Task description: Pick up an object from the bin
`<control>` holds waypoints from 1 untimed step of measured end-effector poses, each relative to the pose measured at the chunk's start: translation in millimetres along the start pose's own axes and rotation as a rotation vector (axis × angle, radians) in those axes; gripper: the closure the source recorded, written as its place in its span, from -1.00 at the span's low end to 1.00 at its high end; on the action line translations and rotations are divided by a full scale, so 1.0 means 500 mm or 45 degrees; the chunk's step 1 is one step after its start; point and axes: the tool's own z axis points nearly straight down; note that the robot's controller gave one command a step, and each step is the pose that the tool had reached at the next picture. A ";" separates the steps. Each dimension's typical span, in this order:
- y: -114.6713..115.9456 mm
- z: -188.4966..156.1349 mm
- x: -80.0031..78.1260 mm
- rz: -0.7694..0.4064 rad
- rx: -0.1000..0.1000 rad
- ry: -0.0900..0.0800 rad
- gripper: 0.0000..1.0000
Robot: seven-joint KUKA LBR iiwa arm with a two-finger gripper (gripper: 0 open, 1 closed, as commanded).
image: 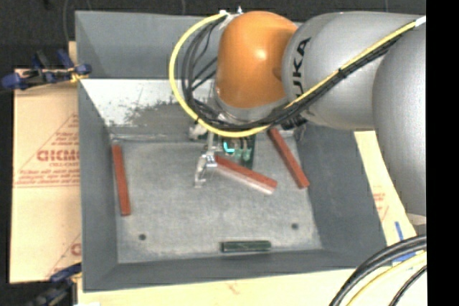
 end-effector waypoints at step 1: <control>-0.001 -0.009 -0.003 0.002 -0.001 -0.009 -1.00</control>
Offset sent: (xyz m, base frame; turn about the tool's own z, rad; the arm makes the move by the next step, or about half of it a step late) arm 0.0511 -0.0430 -0.0761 0.0956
